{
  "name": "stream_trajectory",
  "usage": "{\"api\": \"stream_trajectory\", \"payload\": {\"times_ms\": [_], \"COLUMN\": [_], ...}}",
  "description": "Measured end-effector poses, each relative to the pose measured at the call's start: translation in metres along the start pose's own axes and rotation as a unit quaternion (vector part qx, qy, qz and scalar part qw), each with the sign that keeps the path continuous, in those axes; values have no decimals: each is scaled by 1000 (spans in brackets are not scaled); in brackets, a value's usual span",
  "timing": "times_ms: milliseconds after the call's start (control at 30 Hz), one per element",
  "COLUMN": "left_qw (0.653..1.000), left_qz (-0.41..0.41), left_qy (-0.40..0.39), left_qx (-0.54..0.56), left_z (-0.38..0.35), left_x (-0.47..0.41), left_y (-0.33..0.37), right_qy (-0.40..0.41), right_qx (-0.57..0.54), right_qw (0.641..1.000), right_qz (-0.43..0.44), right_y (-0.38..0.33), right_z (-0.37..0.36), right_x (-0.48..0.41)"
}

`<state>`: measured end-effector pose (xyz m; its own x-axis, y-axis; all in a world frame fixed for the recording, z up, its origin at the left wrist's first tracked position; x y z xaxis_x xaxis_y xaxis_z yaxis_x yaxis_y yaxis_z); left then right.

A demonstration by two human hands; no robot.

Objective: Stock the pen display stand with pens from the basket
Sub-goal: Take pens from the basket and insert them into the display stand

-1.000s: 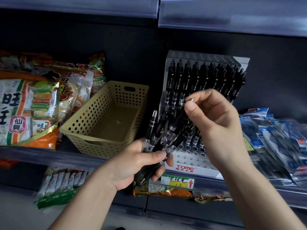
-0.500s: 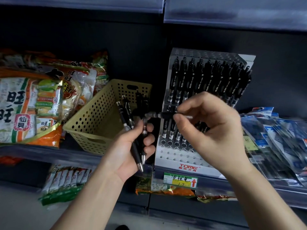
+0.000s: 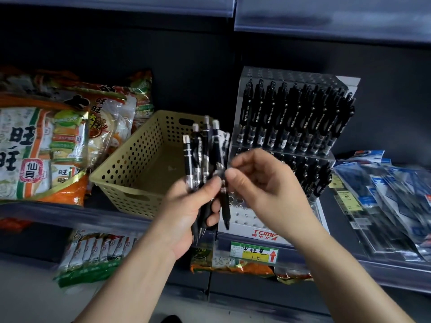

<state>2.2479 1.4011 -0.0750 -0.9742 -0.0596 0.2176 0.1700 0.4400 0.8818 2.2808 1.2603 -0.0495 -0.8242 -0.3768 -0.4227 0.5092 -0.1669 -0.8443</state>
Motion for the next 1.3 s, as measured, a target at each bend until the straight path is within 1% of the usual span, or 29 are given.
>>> {"api": "stream_trajectory", "payload": {"times_ms": [67,200,267,400,500,567,633,733,800,900,967,1067,1300], "left_qw": [1000,996,995,996,995,994,996,998,998,998,998,998,998], "left_qz": [4,-12,-13,-3,-9,-16,-16,-15,-14,-7,-3,0,10], "left_qy": [-2,15,12,-2,25,52,68,68,61,58,56,55,44], "left_qx": [-26,-81,-94,-92,-101,-96,-60,-4,22,38,40,42,44], "left_z": [0,0,0,-1,1,5,8,10,10,10,10,11,13], "left_x": [1,-2,-3,-2,-4,-7,-8,-8,-8,-8,-9,-9,-9], "left_y": [-1,-1,-1,0,-2,-3,-4,-3,-4,-5,-4,-5,-5], "right_qy": [15,54,60,47,70,110,153,189,186,177,177,169,115], "right_qx": [-58,-124,-155,-156,-150,-96,-33,47,122,189,213,241,281], "right_qw": [998,988,982,983,985,989,988,979,972,961,955,950,952], "right_qz": [-36,-78,-91,-78,-56,-18,19,60,78,94,105,100,46], "right_y": [-2,-3,-3,-3,-4,-4,-2,4,11,18,20,21,31], "right_z": [3,7,8,10,12,14,16,12,7,3,2,0,-8], "right_x": [-2,-3,-3,-4,-4,-4,-4,-1,1,2,2,0,-2]}}
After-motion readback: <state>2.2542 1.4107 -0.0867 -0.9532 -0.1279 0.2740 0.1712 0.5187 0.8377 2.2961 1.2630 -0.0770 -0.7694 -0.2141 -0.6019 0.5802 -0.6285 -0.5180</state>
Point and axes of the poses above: each hand's wrist, its own x-axis away from the middle knuckle, its own z-axis out of the back of the hand, y = z × x, the point moved 1 cm from there along -x, towards the middle knuckle, and after that the axes turned 5 degrees about z, right-handed, at the moved point
